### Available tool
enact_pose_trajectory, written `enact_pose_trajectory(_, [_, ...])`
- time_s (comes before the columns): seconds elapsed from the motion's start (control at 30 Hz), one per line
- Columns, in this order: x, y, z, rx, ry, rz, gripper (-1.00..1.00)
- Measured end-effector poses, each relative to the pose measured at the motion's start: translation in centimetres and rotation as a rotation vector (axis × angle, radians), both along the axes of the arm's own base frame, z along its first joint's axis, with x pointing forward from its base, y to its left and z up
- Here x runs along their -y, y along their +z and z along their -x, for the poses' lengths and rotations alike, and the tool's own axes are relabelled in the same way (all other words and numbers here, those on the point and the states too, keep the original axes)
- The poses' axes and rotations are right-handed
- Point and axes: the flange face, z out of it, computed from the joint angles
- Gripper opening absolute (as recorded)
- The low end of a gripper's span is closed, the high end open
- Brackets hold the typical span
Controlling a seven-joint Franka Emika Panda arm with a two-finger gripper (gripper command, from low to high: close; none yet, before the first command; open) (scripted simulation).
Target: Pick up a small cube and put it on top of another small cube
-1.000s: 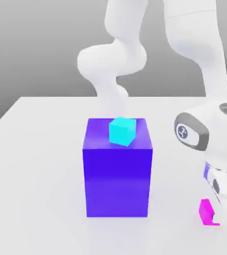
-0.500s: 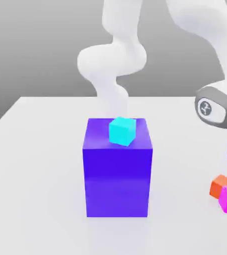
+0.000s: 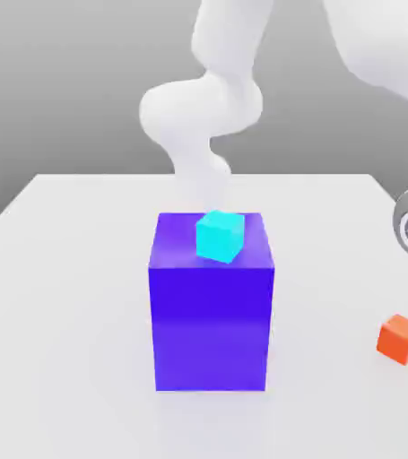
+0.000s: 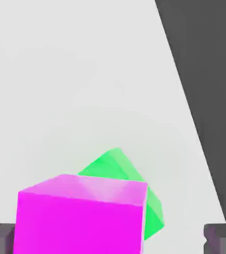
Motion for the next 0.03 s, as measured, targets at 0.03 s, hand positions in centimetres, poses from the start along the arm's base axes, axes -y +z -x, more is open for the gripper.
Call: enact_pose_trajectory(0.03, [-0.01, 1.41, -0.02, 0.0, 0.0, 0.0, 1.0])
